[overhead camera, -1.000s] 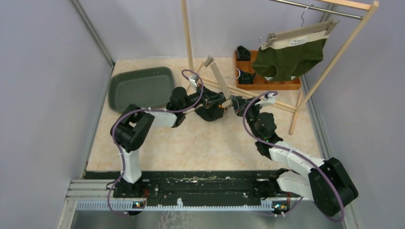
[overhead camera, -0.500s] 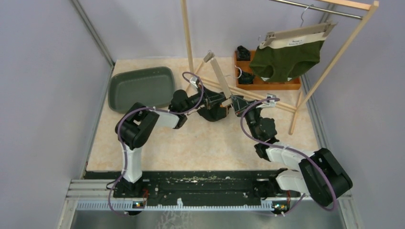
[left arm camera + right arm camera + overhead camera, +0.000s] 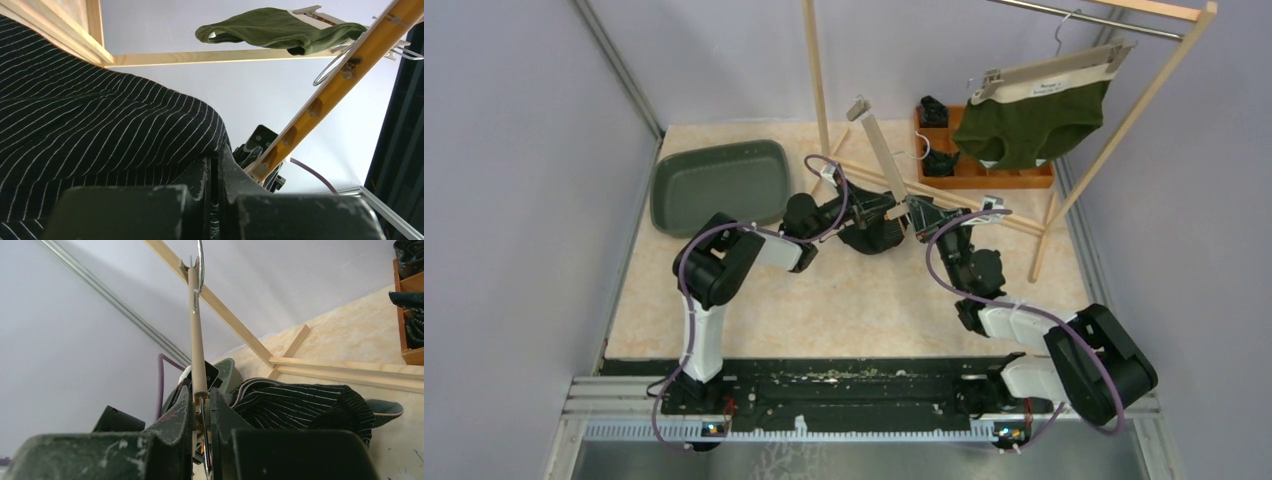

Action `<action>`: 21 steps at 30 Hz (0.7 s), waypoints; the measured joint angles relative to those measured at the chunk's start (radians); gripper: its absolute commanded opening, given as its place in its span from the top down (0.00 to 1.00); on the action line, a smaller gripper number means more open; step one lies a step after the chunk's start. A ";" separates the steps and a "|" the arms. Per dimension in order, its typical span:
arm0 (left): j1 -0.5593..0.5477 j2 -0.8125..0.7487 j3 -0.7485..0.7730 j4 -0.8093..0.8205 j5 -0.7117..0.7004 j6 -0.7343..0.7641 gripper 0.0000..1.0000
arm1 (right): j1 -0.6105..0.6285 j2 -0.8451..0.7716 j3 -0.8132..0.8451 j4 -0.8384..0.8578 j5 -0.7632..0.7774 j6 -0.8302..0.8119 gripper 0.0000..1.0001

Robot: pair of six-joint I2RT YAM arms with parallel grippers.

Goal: Clip the underwear to the hanger

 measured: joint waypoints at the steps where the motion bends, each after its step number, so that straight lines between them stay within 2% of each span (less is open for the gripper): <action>1: 0.000 0.000 0.000 0.004 -0.003 -0.005 1.00 | 0.000 0.001 0.000 0.002 0.000 0.000 1.00; 21: -0.003 0.015 0.002 0.062 -0.054 -0.058 1.00 | 0.000 0.056 -0.003 0.072 -0.006 0.001 1.00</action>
